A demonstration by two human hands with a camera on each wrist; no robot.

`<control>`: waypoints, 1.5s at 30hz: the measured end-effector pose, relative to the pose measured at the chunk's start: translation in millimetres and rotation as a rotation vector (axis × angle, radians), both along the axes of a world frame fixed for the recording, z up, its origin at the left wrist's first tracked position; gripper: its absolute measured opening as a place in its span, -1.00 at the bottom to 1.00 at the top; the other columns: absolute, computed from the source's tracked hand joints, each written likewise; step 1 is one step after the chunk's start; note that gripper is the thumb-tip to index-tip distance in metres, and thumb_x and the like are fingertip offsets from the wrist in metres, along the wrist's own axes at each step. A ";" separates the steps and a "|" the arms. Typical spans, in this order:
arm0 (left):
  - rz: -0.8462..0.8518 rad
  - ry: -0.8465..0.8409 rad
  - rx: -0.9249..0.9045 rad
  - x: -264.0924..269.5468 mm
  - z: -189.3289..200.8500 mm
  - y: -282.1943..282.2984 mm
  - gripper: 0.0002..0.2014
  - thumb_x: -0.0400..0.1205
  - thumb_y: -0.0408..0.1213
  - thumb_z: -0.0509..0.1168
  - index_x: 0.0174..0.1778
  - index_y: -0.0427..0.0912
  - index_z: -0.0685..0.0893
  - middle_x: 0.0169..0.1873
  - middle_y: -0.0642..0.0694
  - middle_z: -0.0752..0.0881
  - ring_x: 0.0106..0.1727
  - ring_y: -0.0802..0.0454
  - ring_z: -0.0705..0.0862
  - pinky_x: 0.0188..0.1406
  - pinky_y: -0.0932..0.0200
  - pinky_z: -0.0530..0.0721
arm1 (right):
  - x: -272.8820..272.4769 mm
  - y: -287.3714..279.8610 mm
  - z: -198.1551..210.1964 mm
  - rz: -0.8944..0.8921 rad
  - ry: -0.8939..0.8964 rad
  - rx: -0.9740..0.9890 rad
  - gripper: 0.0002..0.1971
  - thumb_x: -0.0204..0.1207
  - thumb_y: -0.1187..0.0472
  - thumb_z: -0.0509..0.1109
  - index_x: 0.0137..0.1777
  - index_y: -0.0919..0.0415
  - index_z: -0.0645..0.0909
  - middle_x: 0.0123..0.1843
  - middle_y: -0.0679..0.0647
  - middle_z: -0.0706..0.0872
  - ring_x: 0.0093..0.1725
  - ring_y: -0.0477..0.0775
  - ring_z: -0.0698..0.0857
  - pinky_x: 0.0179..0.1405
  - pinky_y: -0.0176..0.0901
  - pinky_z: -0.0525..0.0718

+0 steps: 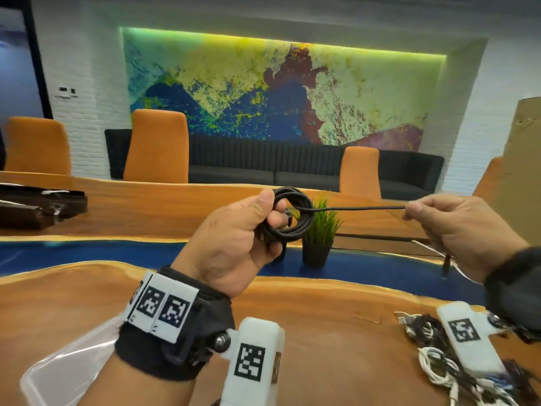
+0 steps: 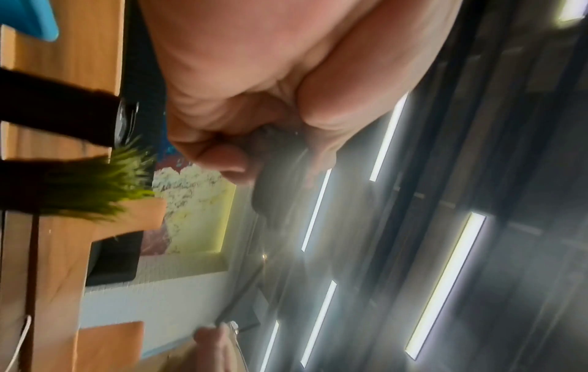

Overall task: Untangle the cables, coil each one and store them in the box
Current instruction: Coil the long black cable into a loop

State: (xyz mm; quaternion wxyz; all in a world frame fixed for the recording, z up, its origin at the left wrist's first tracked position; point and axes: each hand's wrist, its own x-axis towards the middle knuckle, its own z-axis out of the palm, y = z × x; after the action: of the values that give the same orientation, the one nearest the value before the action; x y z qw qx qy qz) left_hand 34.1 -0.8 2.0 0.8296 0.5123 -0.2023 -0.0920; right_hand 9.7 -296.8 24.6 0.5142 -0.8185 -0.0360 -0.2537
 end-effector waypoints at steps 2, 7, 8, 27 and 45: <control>-0.041 0.023 -0.018 -0.4 -1.3 -2.1 -0.71 0.74 -0.02 0.15 -0.10 -0.14 0.63 -0.42 0.07 0.53 -0.39 0.15 0.50 -0.26 0.15 0.40 | 5.2 -1.1 -5.7 -0.061 0.023 -0.052 -0.76 0.58 0.08 0.40 -0.19 0.23 0.76 -0.63 -0.16 0.54 -0.40 -0.01 0.42 -0.38 -0.18 0.39; -0.116 -0.006 0.036 -2.2 -5.3 -7.5 -0.73 0.66 0.00 0.21 -0.09 -0.16 0.63 -0.42 0.04 0.54 -0.40 0.14 0.51 -0.25 0.12 0.37 | 16.0 -10.8 -12.1 -0.097 0.066 -0.064 -0.76 0.61 0.14 0.38 -0.17 0.27 0.75 -0.63 -0.22 0.57 -0.36 -0.03 0.44 -0.34 -0.16 0.37; -0.115 -0.028 0.068 -3.1 -7.0 -9.7 -0.72 0.65 0.00 0.21 -0.09 -0.16 0.64 -0.42 0.04 0.55 -0.38 0.14 0.51 -0.24 0.11 0.38 | 18.3 -13.7 -11.3 -0.102 0.071 -0.058 -0.76 0.61 0.13 0.39 -0.18 0.26 0.75 -0.64 -0.16 0.53 -0.40 -0.01 0.41 -0.37 -0.17 0.36; 0.494 -0.500 0.864 27.0 -24.1 24.5 -0.76 0.78 -0.12 0.20 -0.04 -0.09 0.75 -0.11 -0.17 0.81 -0.03 -0.14 0.71 0.04 -0.17 0.64 | 5.3 -20.0 8.0 0.099 0.213 -0.128 -0.81 0.67 0.29 0.28 -0.02 0.22 0.75 -0.35 0.11 0.60 -0.34 0.01 0.55 -0.23 -0.19 0.60; 0.565 -0.427 0.450 15.9 -16.3 -0.3 -0.71 0.83 -0.13 0.06 0.01 -0.17 0.64 -0.26 -0.04 0.71 -0.24 0.00 0.76 -0.07 -0.15 0.79 | 26.8 5.0 -42.5 -0.339 -0.053 -0.394 -0.87 0.63 0.28 0.37 -0.07 0.05 0.70 -0.16 0.03 0.76 -0.12 0.09 0.74 -0.01 0.01 0.74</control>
State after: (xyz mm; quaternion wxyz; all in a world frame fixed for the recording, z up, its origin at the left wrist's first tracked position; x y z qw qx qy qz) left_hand 50.1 -1.1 -14.3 0.6291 0.7236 -0.1961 0.2056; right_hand 36.5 -291.9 -18.0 0.2937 -0.8904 0.0395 -0.3456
